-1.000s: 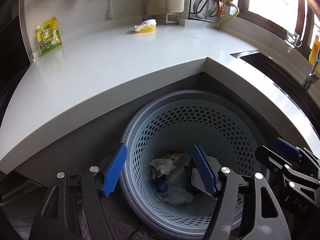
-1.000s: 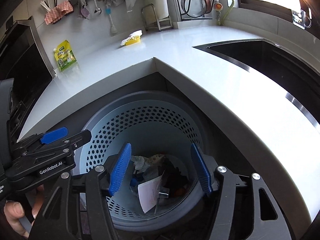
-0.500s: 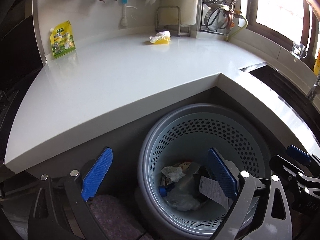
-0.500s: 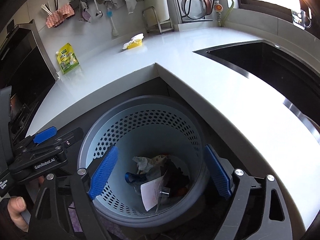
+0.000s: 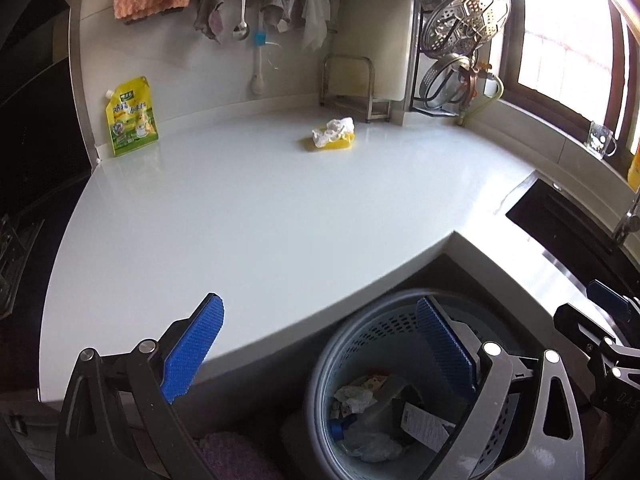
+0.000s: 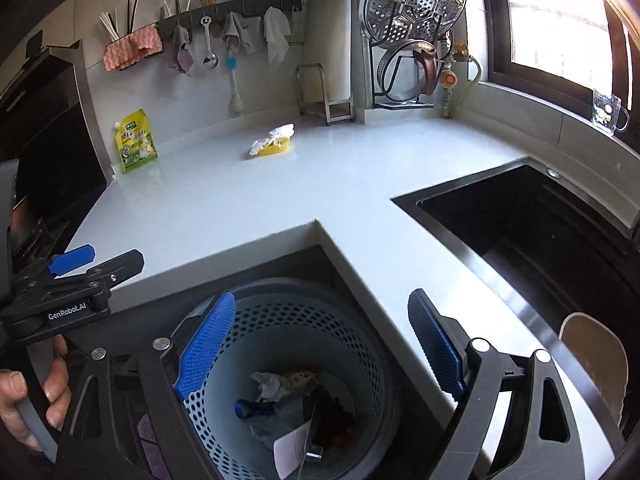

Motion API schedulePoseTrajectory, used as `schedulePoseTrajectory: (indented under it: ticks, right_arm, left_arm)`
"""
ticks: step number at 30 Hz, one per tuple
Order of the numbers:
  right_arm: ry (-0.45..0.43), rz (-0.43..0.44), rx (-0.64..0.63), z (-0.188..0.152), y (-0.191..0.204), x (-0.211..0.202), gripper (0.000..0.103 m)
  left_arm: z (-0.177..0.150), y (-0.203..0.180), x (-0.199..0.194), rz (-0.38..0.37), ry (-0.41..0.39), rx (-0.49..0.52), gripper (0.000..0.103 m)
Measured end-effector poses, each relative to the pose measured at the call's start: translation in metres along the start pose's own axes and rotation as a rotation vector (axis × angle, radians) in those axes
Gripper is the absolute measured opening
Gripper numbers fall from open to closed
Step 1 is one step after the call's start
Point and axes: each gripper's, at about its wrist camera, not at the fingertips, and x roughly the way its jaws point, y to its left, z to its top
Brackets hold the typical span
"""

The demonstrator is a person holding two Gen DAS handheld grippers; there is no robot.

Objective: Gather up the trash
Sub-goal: 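Move both grippers back over the counter to the tissue on the yellow ring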

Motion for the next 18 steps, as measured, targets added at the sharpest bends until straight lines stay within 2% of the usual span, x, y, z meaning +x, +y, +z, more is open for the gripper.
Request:
schedulePoseTrajectory:
  ticks: [10,18]
  right_arm:
    - [-0.124,-0.154,-0.121,0.109,0.003,0.035,0.084]
    - [-0.200,-0.184,-0.119,0.197,0.004,0.067,0.086]
  left_arm:
    - [0.104,0.004,0.013,0.054,-0.152,0.001,0.097]
    - [0.179,0.010,0.059,0.098,-0.181,-0.035,0.097]
